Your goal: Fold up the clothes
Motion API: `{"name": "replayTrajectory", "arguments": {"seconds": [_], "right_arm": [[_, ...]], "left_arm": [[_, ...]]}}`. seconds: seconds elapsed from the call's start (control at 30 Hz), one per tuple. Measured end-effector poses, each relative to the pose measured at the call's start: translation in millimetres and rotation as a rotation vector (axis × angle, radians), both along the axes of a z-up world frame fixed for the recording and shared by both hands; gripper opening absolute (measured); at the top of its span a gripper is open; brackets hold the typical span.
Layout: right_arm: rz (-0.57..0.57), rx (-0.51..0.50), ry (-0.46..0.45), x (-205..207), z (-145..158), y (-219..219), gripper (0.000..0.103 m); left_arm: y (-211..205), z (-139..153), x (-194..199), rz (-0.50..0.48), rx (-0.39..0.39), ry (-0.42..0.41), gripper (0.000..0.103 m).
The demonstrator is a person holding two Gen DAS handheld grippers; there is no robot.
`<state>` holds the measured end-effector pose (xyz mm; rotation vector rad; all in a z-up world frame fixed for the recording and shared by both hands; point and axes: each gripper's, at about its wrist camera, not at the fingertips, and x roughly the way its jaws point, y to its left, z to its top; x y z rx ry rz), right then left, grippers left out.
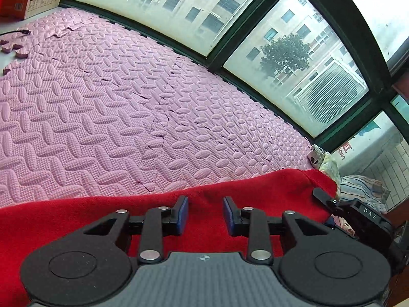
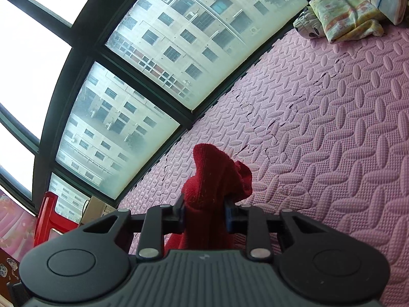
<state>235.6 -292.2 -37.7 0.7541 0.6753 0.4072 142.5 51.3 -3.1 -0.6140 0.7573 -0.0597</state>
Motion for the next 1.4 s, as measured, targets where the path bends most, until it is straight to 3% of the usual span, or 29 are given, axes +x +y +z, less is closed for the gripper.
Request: {"name": "replayTrajectory", "arguments": {"seconds": [0.2, 0.3, 0.43, 0.83, 1.13, 1.4], "right_arm": [[0.047, -0.024, -0.076, -15, 31, 18, 0.02], [0.082, -0.044, -0.116, -25, 45, 30, 0.019], [0.15, -0.09, -0.185, -44, 69, 55, 0.018], [0.392, -0.235, -0.328, -104, 114, 147, 0.018], [0.618, -0.416, -0.441, -162, 111, 229, 0.017], [0.826, -0.573, -0.54, -219, 88, 289, 0.017]], "left_arm": [[39, 27, -54, 0.058, 0.084, -0.045, 0.037], [58, 32, -86, 0.096, 0.15, -0.048, 0.037], [77, 27, -122, 0.14, 0.176, -0.023, 0.039], [114, 8, -190, 0.229, 0.064, -0.04, 0.044], [132, -10, -204, 0.258, -0.015, -0.027, 0.042], [149, -18, -205, 0.285, -0.06, -0.025, 0.041]]}}
